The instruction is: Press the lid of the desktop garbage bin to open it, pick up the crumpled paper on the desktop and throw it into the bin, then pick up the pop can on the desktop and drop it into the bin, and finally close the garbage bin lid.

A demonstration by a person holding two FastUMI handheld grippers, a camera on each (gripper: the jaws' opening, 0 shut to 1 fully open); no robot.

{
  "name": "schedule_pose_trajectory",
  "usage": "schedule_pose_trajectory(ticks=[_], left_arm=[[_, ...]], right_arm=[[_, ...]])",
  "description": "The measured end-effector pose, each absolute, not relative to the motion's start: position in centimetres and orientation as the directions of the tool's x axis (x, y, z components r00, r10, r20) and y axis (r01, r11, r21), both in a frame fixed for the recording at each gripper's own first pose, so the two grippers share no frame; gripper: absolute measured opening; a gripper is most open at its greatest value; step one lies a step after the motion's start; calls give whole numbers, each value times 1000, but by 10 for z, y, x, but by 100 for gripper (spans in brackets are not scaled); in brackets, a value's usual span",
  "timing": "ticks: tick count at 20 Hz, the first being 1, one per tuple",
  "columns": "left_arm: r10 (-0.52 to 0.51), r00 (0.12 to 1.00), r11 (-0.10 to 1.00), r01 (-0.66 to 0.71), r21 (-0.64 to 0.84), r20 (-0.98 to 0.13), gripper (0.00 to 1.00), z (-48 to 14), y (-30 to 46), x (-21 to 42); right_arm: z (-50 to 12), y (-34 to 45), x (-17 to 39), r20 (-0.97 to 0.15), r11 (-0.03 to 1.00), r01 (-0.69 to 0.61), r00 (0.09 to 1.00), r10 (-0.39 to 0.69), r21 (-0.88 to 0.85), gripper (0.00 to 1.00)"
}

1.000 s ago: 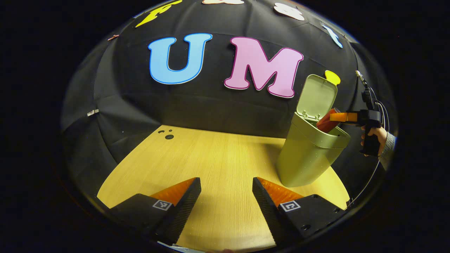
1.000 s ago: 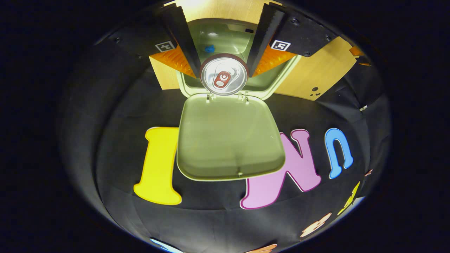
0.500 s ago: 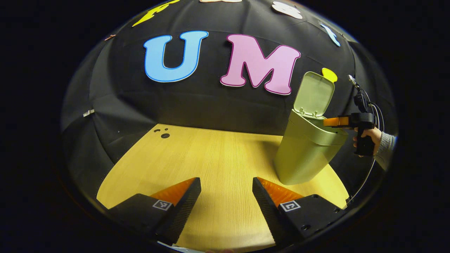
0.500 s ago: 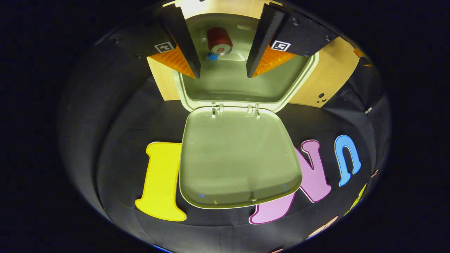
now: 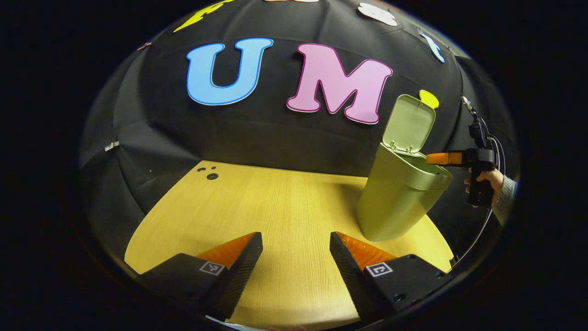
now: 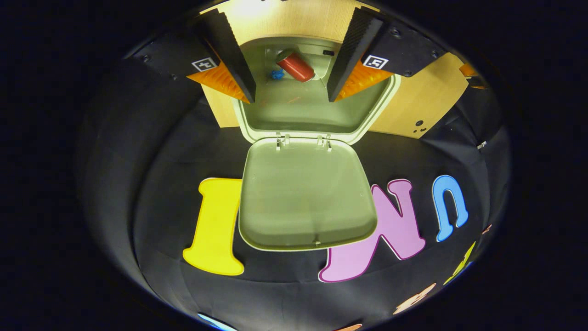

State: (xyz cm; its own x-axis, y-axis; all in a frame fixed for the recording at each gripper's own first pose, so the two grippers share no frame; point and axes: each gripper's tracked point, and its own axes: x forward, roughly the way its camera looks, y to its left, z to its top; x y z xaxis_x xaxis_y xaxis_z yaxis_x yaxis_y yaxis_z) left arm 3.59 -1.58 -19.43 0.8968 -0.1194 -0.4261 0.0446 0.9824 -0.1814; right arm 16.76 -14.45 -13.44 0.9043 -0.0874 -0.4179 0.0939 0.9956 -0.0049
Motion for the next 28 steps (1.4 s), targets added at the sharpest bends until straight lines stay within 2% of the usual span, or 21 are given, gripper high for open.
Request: schedule_pose_trajectory(ticks=[6, 13, 21, 28], left_arm=[[-154, 895, 978, 79, -190, -419, 95, -193, -18, 35], [-185, 894, 973, 109, -202, -408, 95, -193, -18, 33], [-200, 895, 969, 121, -216, -398, 95, -192, -12, 32], [-186, 902, 969, 103, -223, -390, 95, -189, 3, 34]], right_arm=[[-86, -130, 147, -323, 995, 78, 945, -55, 60, 98], [-33, -121, 146, -245, 997, 71, 967, -70, -2, 98], [51, -95, 182, -55, 997, 54, 997, -56, -50, 97], [69, -93, 237, -31, 995, 85, 996, -87, -50, 97]])
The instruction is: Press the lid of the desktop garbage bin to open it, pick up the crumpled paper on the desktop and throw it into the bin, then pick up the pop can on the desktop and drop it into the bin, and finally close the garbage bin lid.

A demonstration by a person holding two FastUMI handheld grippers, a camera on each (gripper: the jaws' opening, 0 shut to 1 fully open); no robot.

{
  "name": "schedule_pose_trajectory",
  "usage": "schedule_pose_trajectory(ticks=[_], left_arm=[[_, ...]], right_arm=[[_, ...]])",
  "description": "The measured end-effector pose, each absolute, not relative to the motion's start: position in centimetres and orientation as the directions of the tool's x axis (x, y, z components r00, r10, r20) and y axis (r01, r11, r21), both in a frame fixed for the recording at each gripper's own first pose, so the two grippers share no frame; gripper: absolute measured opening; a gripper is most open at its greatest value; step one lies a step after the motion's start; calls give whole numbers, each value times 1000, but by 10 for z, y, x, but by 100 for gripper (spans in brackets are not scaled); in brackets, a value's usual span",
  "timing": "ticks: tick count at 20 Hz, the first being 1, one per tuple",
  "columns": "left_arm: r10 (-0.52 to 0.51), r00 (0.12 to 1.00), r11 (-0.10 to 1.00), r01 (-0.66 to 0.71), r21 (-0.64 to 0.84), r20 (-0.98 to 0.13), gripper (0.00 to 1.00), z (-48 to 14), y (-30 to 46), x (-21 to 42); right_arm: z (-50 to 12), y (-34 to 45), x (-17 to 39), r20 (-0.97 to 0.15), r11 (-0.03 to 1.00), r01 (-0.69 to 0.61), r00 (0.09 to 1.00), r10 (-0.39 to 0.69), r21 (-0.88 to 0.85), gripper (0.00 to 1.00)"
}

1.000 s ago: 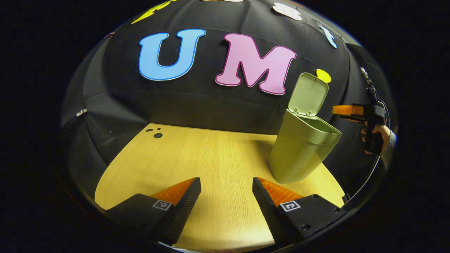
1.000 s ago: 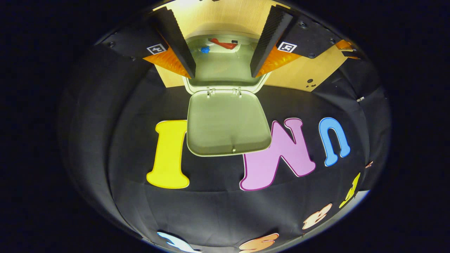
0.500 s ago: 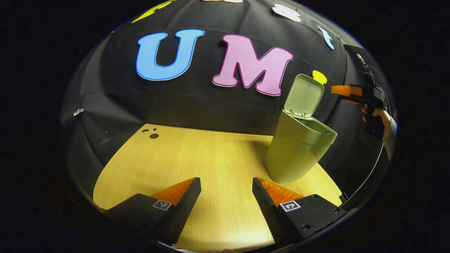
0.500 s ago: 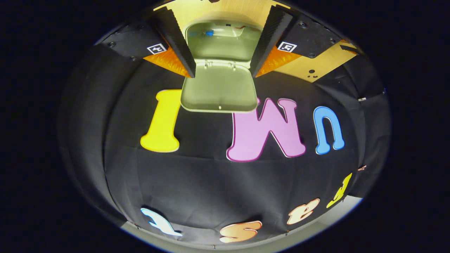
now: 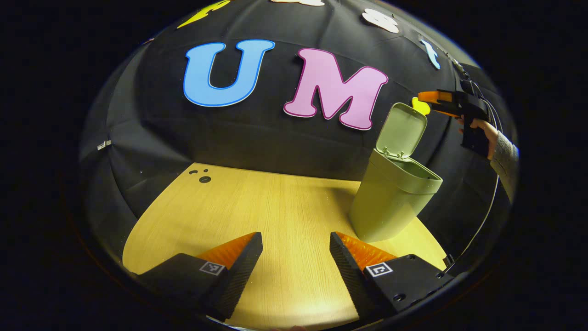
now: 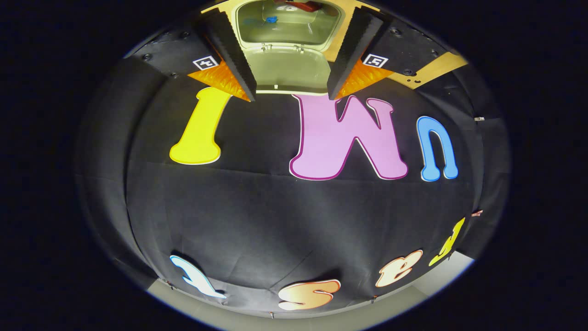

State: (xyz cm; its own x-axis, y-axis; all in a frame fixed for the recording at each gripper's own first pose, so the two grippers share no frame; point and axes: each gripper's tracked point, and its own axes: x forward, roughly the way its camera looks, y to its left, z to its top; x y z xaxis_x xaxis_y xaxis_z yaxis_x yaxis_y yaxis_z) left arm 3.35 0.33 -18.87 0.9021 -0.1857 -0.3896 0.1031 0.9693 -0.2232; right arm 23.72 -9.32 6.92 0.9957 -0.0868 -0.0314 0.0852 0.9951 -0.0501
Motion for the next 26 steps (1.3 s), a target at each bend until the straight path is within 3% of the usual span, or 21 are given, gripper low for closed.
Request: schedule_pose_trajectory(ticks=[13, 26], left_arm=[[-170, 902, 971, 85, -223, -397, 95, -191, 16, 37], [-222, 888, 966, 143, -217, -402, 95, -193, -2, 39]], right_arm=[[41, -115, 297, -121, 989, 144, 982, -146, -23, 98], [-5, -100, 209, -249, 997, 76, 966, -74, 0, 98]])
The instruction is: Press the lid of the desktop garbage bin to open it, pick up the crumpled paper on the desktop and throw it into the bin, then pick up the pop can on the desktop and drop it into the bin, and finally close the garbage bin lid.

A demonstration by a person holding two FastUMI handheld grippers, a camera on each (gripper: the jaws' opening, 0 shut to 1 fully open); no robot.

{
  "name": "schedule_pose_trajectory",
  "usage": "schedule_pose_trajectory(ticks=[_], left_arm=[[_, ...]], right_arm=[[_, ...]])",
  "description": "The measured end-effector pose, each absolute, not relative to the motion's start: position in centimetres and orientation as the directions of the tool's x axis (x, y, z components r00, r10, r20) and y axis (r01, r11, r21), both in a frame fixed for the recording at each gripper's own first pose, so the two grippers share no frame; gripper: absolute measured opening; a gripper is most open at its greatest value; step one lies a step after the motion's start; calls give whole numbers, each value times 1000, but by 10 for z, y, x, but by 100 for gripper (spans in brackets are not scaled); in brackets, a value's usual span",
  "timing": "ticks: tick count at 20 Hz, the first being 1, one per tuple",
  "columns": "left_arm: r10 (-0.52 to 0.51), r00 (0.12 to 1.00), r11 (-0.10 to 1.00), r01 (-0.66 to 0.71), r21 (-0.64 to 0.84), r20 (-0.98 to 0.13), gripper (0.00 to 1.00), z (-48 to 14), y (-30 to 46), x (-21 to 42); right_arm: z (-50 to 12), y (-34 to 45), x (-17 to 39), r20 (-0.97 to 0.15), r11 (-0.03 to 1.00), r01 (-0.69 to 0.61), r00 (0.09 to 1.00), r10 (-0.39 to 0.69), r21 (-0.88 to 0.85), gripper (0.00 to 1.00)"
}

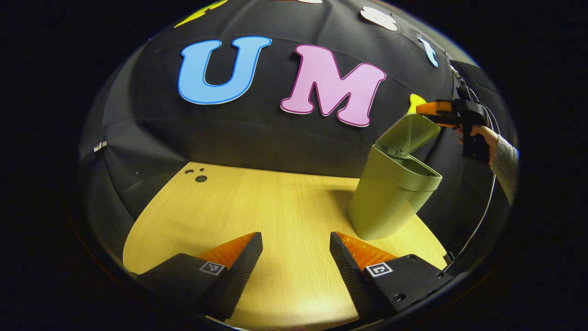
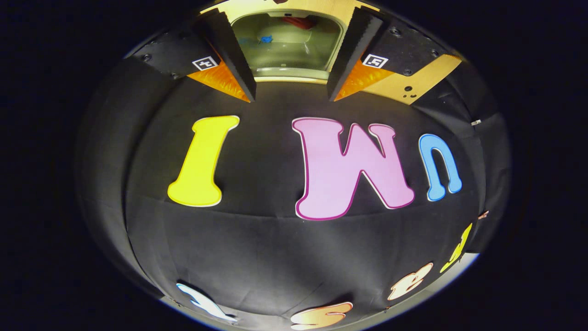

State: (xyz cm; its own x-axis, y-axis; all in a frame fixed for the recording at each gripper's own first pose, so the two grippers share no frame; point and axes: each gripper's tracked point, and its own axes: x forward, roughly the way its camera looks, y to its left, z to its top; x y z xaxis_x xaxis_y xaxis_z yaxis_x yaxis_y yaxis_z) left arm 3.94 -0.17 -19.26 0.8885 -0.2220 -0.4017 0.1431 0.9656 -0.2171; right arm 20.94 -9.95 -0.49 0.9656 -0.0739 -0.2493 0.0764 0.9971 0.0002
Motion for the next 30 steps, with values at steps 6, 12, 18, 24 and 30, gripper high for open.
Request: schedule_pose_trajectory(ticks=[6, 12, 18, 24, 30], left_arm=[[-234, 885, 964, 158, -213, -403, 95, -194, -8, 39], [-236, 883, 964, 159, -213, -406, 95, -195, -11, 39], [-234, 882, 964, 155, -216, -409, 95, -197, -12, 34], [-238, 881, 962, 156, -224, -409, 95, -199, -15, 32], [-262, 868, 957, 177, -230, -421, 95, -204, -21, 35]], right_arm=[[-48, -95, 183, -344, 998, 67, 937, -57, 18, 98], [-77, -94, 171, -399, 998, 64, 915, -51, 18, 98], [-100, -94, 162, -448, 998, 64, 892, -56, 4, 99], [-129, -94, 151, -492, 998, 69, 868, -65, -11, 99], [-139, -95, 150, -481, 996, 90, 873, -86, -14, 99]])
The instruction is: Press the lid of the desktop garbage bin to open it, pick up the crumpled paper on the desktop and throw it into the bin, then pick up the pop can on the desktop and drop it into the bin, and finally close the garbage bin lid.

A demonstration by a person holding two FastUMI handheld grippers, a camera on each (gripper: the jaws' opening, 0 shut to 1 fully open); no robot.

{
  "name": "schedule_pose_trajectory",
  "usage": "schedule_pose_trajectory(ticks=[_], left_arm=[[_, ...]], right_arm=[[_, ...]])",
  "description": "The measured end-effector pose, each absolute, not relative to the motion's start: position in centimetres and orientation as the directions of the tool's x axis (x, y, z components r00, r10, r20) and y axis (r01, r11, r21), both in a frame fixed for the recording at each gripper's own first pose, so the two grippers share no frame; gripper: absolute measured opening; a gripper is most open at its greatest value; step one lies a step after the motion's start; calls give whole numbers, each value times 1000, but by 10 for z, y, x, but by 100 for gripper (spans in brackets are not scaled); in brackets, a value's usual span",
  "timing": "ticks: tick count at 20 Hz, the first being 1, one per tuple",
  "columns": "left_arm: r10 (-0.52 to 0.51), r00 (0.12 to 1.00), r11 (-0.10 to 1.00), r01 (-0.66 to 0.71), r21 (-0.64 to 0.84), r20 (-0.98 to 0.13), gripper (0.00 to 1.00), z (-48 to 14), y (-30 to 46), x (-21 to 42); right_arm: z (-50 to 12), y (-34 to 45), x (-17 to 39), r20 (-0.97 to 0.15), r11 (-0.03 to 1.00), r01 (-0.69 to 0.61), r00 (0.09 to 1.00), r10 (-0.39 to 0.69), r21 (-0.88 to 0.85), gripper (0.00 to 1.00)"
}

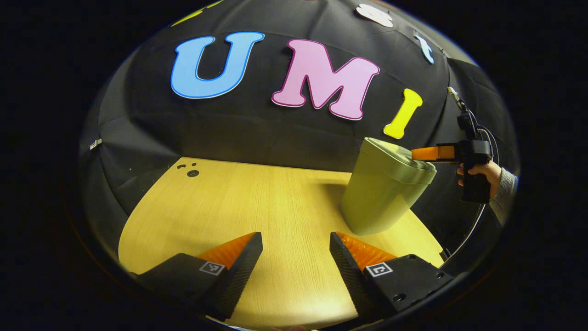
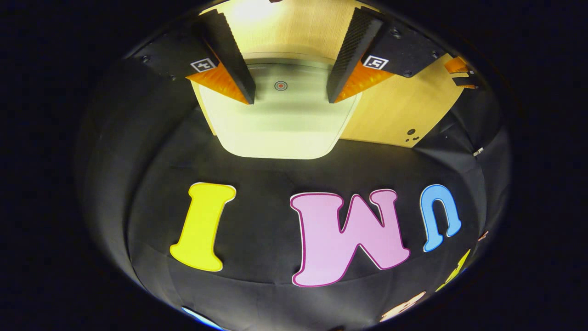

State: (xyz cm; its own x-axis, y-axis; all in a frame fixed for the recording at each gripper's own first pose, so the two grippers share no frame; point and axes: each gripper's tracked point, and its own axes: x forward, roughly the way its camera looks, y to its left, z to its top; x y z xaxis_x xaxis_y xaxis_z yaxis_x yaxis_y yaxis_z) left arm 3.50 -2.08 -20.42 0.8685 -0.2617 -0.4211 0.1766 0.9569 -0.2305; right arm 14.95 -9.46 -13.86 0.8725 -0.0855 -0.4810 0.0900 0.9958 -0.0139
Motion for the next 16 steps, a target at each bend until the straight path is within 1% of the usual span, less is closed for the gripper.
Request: schedule_pose_trajectory(ticks=[4, 6, 8, 11, 12, 16], left_arm=[[-277, 865, 955, 198, -222, -419, 95, -201, -28, 40], [-282, 865, 954, 207, -218, -414, 95, -200, -31, 40], [-284, 866, 953, 211, -215, -411, 95, -199, -35, 41], [-287, 866, 952, 212, -220, -408, 95, -197, -35, 39], [-288, 866, 952, 213, -220, -408, 95, -197, -35, 39], [-284, 869, 953, 207, -222, -406, 95, -196, -31, 36]], right_arm=[[-140, -95, 149, -454, 995, 103, 886, -95, -7, 100], [-145, -94, 147, -466, 994, 108, 881, -86, 21, 100], [-147, -94, 147, -449, 995, 100, 889, -90, 0, 100], [-137, -94, 152, -408, 993, 114, 908, -98, 16, 100], [-139, -94, 150, -414, 993, 118, 905, -99, 21, 99], [-126, -93, 146, -384, 990, 133, 918, -105, 48, 98]])
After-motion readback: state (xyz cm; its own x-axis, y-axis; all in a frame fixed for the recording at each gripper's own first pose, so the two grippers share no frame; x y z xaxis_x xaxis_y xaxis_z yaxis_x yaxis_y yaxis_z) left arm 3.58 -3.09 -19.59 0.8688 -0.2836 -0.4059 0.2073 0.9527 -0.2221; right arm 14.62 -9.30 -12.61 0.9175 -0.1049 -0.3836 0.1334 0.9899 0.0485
